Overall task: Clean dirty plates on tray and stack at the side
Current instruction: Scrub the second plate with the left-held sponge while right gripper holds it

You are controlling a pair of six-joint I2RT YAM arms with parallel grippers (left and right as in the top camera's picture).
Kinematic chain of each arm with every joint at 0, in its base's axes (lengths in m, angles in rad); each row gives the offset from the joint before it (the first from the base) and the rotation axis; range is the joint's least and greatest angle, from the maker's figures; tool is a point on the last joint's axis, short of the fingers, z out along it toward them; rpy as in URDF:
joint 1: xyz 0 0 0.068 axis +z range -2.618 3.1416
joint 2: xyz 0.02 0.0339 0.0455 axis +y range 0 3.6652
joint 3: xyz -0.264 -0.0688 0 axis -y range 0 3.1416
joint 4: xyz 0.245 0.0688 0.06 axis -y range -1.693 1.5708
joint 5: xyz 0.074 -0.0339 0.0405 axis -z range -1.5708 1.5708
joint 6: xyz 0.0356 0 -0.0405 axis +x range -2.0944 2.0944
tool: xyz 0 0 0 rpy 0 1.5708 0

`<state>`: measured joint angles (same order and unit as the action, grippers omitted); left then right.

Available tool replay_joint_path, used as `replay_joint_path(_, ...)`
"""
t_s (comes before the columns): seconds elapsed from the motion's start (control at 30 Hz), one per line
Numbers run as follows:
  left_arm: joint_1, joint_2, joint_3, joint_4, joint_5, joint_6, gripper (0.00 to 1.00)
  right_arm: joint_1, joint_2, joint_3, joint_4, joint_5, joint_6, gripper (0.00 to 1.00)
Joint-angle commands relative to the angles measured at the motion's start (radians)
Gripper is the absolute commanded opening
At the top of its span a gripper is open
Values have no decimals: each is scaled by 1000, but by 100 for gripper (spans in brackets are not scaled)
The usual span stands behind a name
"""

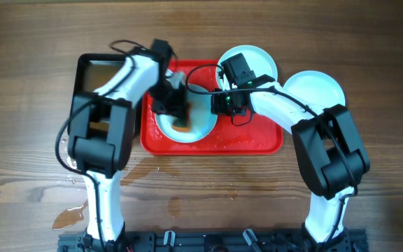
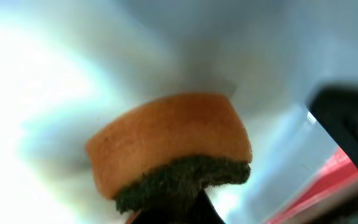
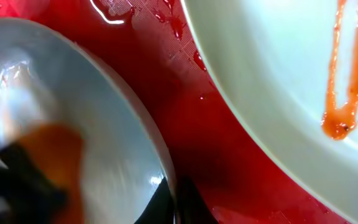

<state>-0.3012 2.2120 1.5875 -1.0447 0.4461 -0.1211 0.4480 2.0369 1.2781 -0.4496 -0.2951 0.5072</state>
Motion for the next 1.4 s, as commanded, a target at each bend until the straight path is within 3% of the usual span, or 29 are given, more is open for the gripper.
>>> replay_joint_path(0.0, -92, 60, -49, 18, 27, 36, 4, 2, 33, 5, 3, 1, 16, 4)
replay_joint_path(0.1, -86, 60, -49, 49, -107, 9, 4, 2, 33, 5, 3, 1, 15, 4)
replay_joint_path(0.23, -16, 60, -49, 139, -420, -266, 4, 2, 33, 5, 3, 1, 16, 4)
replay_joint_path(0.4, 47, 60, -49, 322, -425, -472, 4, 2, 33, 5, 3, 1, 15, 4)
replay_joint_path(0.53, 47, 60, -49, 340, -377, -593, 4, 2, 33, 5, 3, 1, 15, 4)
replay_joint_path(0.6, 47, 60, -49, 281, -304, -573, 4, 2, 33, 5, 3, 1, 14, 4)
replay_joint_path(0.73, 39, 60, -49, 83, -166, -320, 4, 2, 33, 5, 3, 1, 13, 4)
replay_joint_path(0.8, 26, 60, -49, 64, 22, -89, 4, 2, 33, 5, 3, -3, 12, 4)
replay_joint_path(0.87, 13, 60, -49, 102, 88, -8, 4, 2, 33, 5, 3, -3, 13, 4)
replay_joint_path(1.0, 8, 60, -49, 285, 18, -69, 4, 2, 33, 5, 2, -2, 12, 4)
replay_joint_path(1.1, 8, 60, -49, 314, -351, -386, 4, 2, 33, 5, 2, -2, 12, 4)
replay_joint_path(1.17, 8, 60, -49, 268, -486, -521, 4, 2, 33, 5, 2, -2, 12, 4)
replay_joint_path(1.37, 8, 60, -49, 19, -474, -529, 4, 2, 33, 5, 3, -2, 12, 4)
